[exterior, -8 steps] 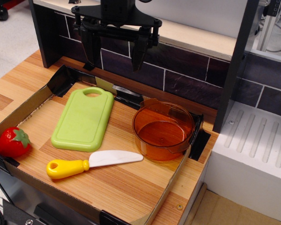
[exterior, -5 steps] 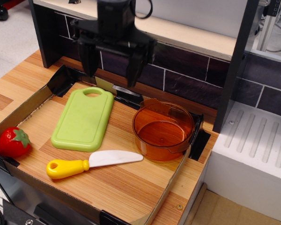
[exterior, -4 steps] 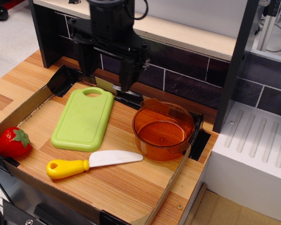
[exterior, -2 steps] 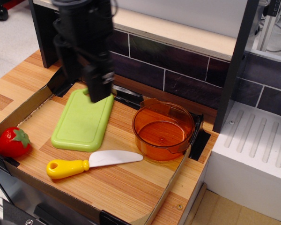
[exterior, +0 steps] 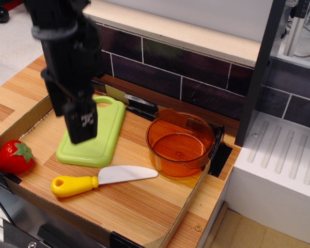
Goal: Put knife on cutting board
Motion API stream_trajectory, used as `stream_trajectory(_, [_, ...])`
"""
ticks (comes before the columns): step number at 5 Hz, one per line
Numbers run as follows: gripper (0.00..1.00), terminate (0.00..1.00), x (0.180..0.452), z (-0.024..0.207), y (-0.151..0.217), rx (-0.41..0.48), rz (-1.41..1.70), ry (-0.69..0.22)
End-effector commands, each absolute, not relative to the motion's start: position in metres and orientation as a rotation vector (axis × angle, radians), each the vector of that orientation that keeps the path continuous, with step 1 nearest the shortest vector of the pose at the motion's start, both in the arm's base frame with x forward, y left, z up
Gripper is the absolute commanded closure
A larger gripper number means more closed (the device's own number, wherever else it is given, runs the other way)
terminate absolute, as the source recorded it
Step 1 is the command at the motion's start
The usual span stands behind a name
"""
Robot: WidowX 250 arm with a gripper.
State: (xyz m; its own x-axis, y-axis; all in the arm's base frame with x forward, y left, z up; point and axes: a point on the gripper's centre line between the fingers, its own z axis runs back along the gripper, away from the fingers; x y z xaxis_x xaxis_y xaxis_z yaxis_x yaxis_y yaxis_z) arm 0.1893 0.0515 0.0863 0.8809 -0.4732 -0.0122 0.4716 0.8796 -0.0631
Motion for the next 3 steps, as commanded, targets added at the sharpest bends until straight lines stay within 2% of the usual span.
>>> stream_trajectory(1, [0.00, 0.00, 0.187, 0.058, 0.055, -0.031, -0.509, -0.022])
stream_trajectory(3, [0.00, 0.00, 0.182, 0.033, 0.052, 0.000, -0.523, -0.019])
